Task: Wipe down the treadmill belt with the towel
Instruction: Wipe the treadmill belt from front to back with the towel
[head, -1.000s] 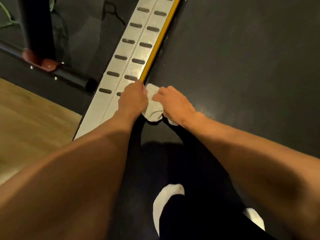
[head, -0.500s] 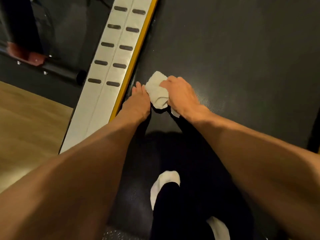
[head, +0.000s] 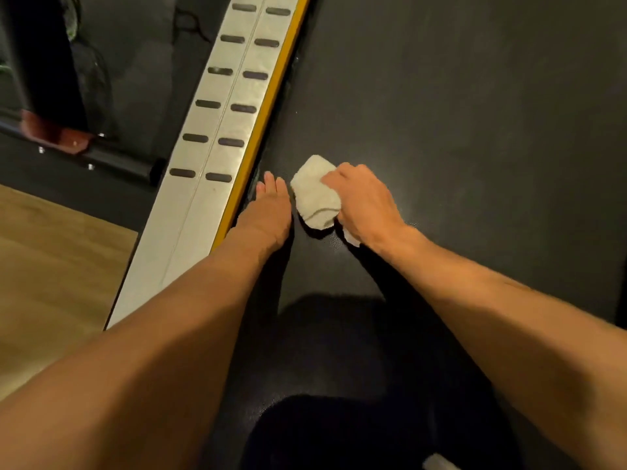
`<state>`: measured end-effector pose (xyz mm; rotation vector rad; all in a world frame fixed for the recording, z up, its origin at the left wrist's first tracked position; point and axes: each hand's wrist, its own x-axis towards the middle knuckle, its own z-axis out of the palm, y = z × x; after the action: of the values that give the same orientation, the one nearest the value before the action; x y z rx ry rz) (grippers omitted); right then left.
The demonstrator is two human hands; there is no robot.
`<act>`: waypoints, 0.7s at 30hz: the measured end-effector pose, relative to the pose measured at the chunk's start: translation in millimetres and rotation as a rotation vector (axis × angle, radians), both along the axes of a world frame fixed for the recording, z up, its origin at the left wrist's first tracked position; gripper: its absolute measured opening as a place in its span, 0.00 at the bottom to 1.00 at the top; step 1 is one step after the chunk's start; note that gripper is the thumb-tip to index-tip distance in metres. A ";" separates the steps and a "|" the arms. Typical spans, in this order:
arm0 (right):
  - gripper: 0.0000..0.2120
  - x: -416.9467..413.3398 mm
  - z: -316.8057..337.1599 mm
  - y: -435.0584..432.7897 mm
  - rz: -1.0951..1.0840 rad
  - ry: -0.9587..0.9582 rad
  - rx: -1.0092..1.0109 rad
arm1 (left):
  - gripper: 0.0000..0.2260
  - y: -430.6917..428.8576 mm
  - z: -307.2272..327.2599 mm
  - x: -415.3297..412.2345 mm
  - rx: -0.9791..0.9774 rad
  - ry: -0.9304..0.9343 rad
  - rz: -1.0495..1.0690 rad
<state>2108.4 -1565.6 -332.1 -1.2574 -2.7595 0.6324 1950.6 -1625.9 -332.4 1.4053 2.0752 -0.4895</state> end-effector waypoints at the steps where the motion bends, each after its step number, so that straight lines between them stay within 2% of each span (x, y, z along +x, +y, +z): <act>1: 0.21 4.8 -2.4 15.3 -0.094 -0.014 0.056 | 0.34 2.2 -0.2 -1.3 0.016 0.000 -0.012; 4: 0.19 7.2 -8.5 38.9 -0.343 -0.037 0.121 | 0.35 1.1 -1.3 -6.8 0.047 -0.002 -0.032; 5: 0.18 1.0 -8.3 29.4 -0.329 -0.041 0.120 | 0.35 0.5 -0.8 -8.6 0.055 0.005 -0.041; 9: 0.12 -14.8 -4.4 -45.2 -0.053 0.025 0.057 | 0.34 -9.2 7.5 -7.5 0.096 -0.058 -0.026; 10: 0.10 -10.1 -3.0 -50.9 -0.064 0.053 0.069 | 0.32 -14.4 12.0 -5.0 0.122 -0.077 -0.011; 12: 0.10 11.9 0.7 -38.6 -0.257 0.080 0.060 | 0.31 -24.9 18.4 9.0 0.166 -0.129 0.015; 15: 0.17 52.0 -3.9 -17.2 -0.440 -0.043 0.126 | 0.37 -39.1 16.0 31.9 0.167 -0.158 -0.008; 18: 0.18 50.7 -7.5 -46.4 -0.335 -0.066 0.127 | 0.47 -50.6 7.0 38.3 0.106 -0.098 -0.082; 21: 0.17 39.8 -2.4 -89.8 -0.164 -0.013 0.077 | 0.48 -56.7 5.6 37.1 0.083 -0.113 -0.097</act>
<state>2148.2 -1655.4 -334.5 -1.4554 -2.6268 0.5021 1987.7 -1682.6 -326.8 1.5508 1.9638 -0.3579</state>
